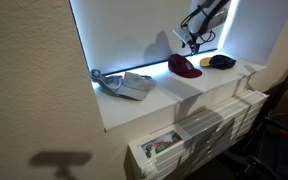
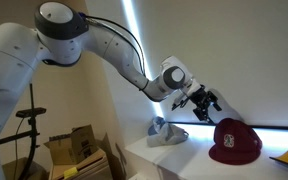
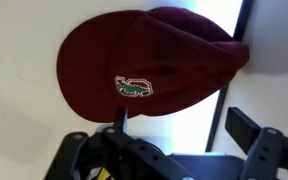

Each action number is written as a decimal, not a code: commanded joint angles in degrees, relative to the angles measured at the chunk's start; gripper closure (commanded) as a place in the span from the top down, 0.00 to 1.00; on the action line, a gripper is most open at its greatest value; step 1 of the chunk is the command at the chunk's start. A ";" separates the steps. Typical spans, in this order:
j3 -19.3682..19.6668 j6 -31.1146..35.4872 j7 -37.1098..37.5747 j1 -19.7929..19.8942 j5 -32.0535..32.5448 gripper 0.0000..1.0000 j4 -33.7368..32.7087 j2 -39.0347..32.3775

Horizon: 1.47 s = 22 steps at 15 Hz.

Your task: Put the maroon cap on top of the black and yellow one

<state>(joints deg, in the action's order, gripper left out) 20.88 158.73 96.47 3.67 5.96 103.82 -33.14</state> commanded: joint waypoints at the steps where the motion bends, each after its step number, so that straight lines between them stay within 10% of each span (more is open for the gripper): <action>1: 1.44 -0.15 0.79 -0.92 -1.27 1.00 -1.59 -1.53; 15: -0.06 -22.80 19.18 7.12 -14.23 1.00 -19.05 -11.08; 22: -1.68 -15.48 9.89 7.22 -9.24 1.00 -15.78 -10.33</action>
<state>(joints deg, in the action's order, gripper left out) 21.25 139.61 112.59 9.72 -5.79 86.60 -43.84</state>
